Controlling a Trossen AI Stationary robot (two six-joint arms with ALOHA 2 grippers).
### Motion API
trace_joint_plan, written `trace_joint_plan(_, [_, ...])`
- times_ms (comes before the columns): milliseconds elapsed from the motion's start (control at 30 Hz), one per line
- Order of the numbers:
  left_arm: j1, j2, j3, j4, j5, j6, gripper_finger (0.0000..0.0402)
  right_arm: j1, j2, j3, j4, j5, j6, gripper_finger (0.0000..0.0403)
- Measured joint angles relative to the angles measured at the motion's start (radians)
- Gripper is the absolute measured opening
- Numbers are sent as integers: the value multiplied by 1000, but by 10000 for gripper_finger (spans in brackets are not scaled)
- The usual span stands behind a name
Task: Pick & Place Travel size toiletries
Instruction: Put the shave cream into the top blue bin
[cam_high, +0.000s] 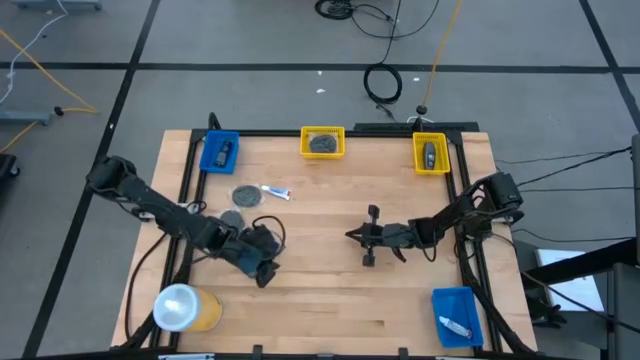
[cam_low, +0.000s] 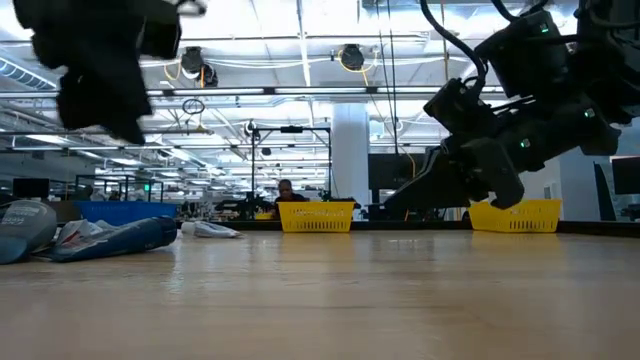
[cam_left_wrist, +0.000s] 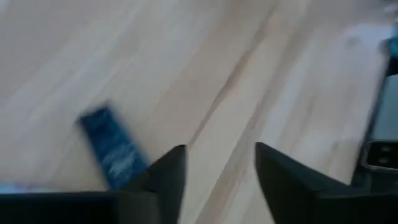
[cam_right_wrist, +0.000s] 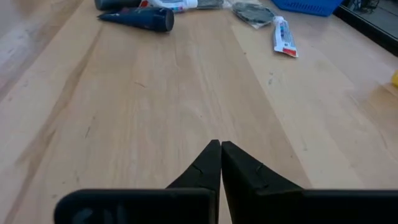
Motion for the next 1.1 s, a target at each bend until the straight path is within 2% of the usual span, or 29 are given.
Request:
trace_joint_plan(167, [55,1,0,-126,42,-176,290,4,0,0,3,-35,0,6])
trace_joint_plan(233, [68,19,0,-119,44,-191,309,4,0,0,6,-58,1,6])
trace_joint_plan(333, [76,64,0,-109,55,-208,316,5,0,0,7,-58,1,6])
trace_joint_plan(567, [116,186,0,-113,68,-209,264,5,0,1,6,-53,1,6])
trace_joint_plan(767, [161,249,0,-110,66,-139,213,5,0,1,6,-53,1,6])
trace_joint_plan(1100, [272,248,0,-122,65,10,113,5,0,1,5,-53,-1,6])
